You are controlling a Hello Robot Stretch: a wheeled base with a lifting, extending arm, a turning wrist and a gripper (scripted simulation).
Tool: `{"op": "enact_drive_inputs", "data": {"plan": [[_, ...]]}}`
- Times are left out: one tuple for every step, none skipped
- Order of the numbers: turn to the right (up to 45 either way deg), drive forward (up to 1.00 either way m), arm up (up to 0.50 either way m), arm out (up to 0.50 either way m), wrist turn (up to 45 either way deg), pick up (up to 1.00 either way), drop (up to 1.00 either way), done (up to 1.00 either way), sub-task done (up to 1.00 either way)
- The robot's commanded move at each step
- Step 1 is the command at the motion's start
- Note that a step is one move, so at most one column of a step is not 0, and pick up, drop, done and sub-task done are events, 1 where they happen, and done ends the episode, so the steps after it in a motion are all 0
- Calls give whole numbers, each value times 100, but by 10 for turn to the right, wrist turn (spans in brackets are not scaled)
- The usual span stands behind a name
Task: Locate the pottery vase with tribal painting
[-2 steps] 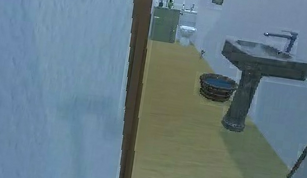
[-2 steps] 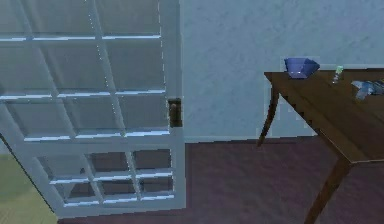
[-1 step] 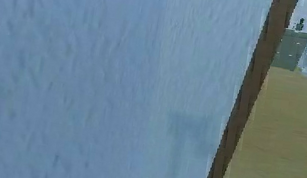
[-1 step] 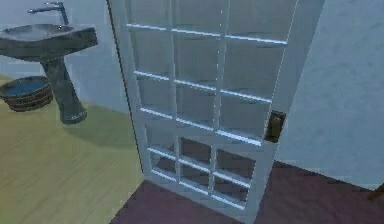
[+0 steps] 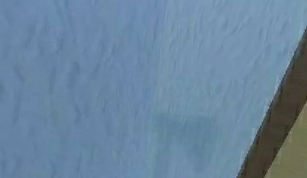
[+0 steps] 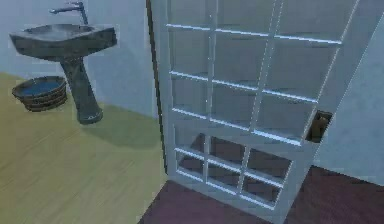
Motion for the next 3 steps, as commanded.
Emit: {"op": "enact_drive_inputs", "data": {"plan": [[450, 0, 0, 0, 0, 0, 0, 0, 0], [240, 0, 0, 0, 0, 0, 0, 0, 0], [0, 60, 0, 0, 0, 0, 0, 0, 0]]}}
